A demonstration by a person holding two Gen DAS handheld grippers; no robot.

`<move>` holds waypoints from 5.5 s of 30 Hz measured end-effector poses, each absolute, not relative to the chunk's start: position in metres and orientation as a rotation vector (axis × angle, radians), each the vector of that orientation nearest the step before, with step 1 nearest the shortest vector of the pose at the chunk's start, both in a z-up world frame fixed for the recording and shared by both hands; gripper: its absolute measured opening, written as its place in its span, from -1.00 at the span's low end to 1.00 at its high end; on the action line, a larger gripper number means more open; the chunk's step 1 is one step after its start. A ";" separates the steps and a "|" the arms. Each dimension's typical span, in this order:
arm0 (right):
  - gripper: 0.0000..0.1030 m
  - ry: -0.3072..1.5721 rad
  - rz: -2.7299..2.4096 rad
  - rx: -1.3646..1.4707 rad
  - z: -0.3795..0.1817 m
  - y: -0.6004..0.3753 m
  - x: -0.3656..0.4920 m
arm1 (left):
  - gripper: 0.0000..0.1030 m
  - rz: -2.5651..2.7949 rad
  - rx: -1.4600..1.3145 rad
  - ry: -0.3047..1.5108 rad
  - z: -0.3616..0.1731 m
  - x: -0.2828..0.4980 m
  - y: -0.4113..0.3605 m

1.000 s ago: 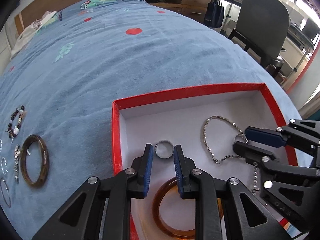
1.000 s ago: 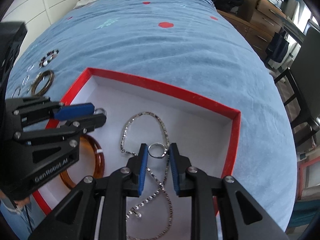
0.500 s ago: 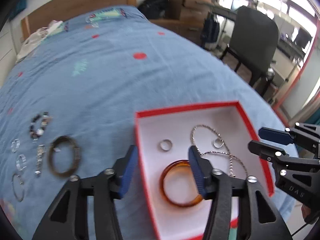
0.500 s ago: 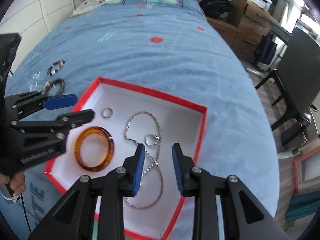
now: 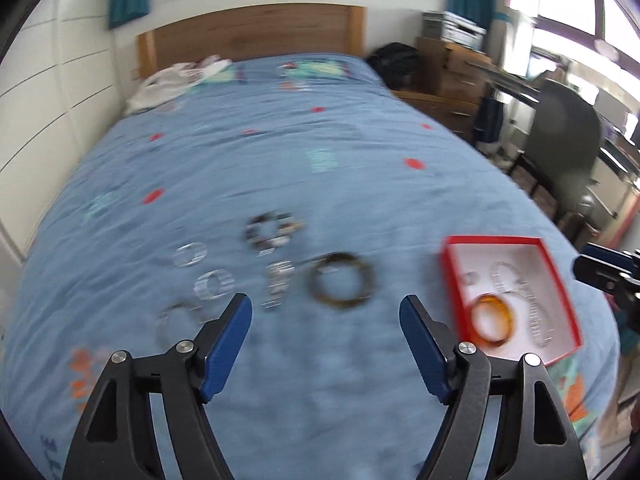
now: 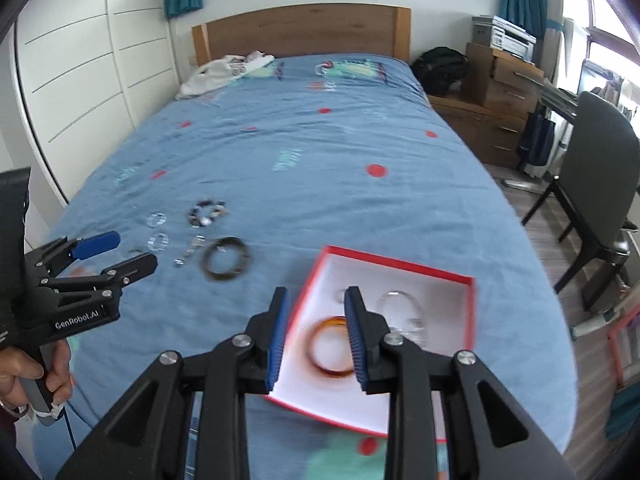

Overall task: Organize jewelry
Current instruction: 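Move the right gripper back over the remaining jewelry, then grasp the silver watch with the right gripper while the left gripper grasps the silver bangle, then lift the watch and silver bangle and carry them toward the red box, then lower the silver bangle and watch into the box and open both grippers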

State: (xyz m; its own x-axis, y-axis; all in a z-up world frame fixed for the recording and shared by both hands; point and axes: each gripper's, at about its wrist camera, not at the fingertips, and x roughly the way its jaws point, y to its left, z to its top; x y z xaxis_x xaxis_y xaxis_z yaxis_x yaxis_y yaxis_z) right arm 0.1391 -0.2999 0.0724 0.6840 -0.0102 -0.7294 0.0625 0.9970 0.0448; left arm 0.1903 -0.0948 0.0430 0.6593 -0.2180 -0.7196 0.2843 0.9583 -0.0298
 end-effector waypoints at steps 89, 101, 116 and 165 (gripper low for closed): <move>-0.78 0.795 0.209 0.222 -0.031 -0.174 0.225 | 0.35 -0.182 -0.060 0.780 -0.030 0.196 -0.001; -0.78 0.677 0.031 0.208 0.044 -0.281 0.154 | 0.35 -0.406 -0.062 0.712 0.030 0.171 -0.115; -0.78 0.754 -0.131 0.222 0.007 -0.402 0.119 | 0.35 -0.631 0.014 0.798 -0.005 0.167 -0.262; -0.75 1.075 -0.049 0.140 -0.074 -0.431 0.116 | 0.36 -0.642 0.354 0.895 -0.081 0.153 -0.318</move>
